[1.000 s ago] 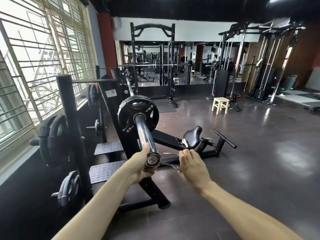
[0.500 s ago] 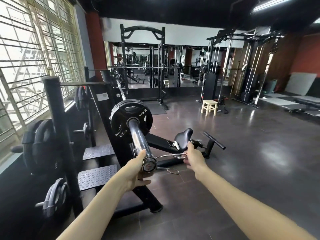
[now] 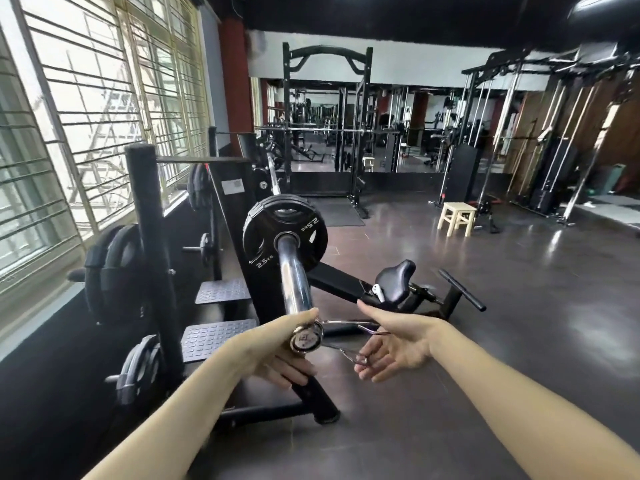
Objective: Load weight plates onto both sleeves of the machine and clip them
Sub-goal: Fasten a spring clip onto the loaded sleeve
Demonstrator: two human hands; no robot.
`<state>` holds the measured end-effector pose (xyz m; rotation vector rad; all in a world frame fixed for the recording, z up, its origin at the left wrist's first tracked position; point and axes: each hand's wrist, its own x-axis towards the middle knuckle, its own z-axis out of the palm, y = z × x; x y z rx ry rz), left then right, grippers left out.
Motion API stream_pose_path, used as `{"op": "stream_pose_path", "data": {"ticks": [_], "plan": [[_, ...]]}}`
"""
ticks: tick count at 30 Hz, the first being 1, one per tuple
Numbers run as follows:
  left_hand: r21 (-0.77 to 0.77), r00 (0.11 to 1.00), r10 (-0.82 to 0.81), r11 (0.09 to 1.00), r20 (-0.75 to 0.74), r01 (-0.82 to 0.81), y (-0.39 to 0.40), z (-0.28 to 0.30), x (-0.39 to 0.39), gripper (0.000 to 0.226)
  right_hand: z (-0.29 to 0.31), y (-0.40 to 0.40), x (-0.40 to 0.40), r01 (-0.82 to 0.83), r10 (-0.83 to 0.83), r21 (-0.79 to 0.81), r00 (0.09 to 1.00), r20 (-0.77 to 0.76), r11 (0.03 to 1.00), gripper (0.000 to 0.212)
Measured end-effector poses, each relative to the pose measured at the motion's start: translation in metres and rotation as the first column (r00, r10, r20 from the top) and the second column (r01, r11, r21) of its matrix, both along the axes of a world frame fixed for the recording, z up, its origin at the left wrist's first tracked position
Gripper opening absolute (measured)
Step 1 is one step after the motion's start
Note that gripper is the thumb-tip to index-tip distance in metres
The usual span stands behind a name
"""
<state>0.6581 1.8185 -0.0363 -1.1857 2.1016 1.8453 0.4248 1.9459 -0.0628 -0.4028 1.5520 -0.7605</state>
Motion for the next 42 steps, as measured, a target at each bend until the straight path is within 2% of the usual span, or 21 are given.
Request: {"op": "stream_pose_path", "data": {"ticks": [3,8,12,18,22,24,28,35,42], "plan": [[-0.006,1.000,0.018,1.000,-0.016,-0.019,0.002,-0.002,-0.002,0.078,-0.006,-0.005,0.003,-0.010,0.010,0.004,1.000,-0.018,1.000,0.076],[-0.037,0.997,0.069,0.997,-0.032,-0.070,0.010,-0.006,0.000,0.082,-0.011,-0.008,0.017,0.072,-0.068,0.013,0.977,-0.201,0.997,0.051],[0.019,0.991,0.117,0.993,-0.065,-0.116,0.011,-0.010,0.001,0.082,-0.021,-0.010,0.020,0.168,-0.174,-0.045,0.953,-0.247,0.985,0.037],[0.086,0.960,0.230,0.972,-0.161,-0.218,0.000,-0.010,-0.012,0.070,-0.017,-0.031,0.009,0.197,-0.224,-0.114,0.917,-0.329,0.974,0.039],[0.166,0.911,0.359,0.929,-0.203,-0.329,-0.026,-0.010,-0.031,0.097,-0.009,-0.065,-0.009,0.213,-0.237,-0.103,0.895,-0.379,0.972,0.044],[0.176,0.906,0.376,0.922,-0.197,-0.344,-0.042,-0.007,-0.042,0.100,-0.007,-0.082,-0.018,0.220,-0.245,-0.108,0.891,-0.383,0.969,0.044],[0.212,0.906,0.389,0.911,-0.168,-0.352,-0.081,-0.007,-0.069,0.077,-0.004,-0.119,-0.038,0.238,-0.267,-0.123,0.893,-0.362,0.963,0.044],[0.268,0.894,0.424,0.886,-0.144,-0.377,-0.157,-0.001,-0.115,0.060,0.012,-0.186,-0.071,0.306,-0.347,-0.166,0.854,-0.388,0.938,0.019],[0.308,0.863,0.489,0.846,-0.127,-0.434,-0.207,-0.001,-0.149,0.055,0.013,-0.235,-0.100,0.264,-0.309,-0.166,0.873,-0.378,0.950,0.039]]}}
